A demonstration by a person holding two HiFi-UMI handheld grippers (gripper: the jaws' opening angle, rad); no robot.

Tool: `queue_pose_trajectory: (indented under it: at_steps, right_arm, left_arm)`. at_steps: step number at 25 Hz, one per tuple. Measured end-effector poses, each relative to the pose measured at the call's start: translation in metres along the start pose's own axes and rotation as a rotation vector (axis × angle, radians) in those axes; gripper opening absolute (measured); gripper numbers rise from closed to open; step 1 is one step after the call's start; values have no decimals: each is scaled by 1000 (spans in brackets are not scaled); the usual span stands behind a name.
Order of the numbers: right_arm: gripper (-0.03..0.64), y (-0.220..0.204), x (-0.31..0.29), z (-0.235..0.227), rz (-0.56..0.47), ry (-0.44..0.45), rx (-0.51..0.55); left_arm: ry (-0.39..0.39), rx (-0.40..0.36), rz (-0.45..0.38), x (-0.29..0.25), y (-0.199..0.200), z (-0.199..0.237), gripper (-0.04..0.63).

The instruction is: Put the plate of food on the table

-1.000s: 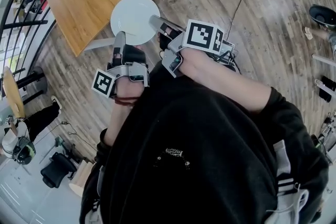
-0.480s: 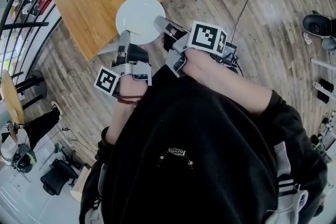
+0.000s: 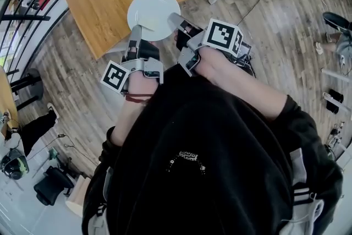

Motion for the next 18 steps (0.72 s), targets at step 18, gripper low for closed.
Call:
queue_pose_trajectory:
  at_steps: [18]
  right_arm:
    - [31, -10, -30, 20, 155, 48, 71]
  left_arm:
    - [-36, -6, -170, 27, 19, -5, 18]
Point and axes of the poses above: the fingertips, and each gripper's own axes: x backward along the fingers, z to its left, y out of its top, the point moved 3 cm from there along x, backward along the fingers, and after that the axes turned 10 degrees about z, right-handed, at the moved point
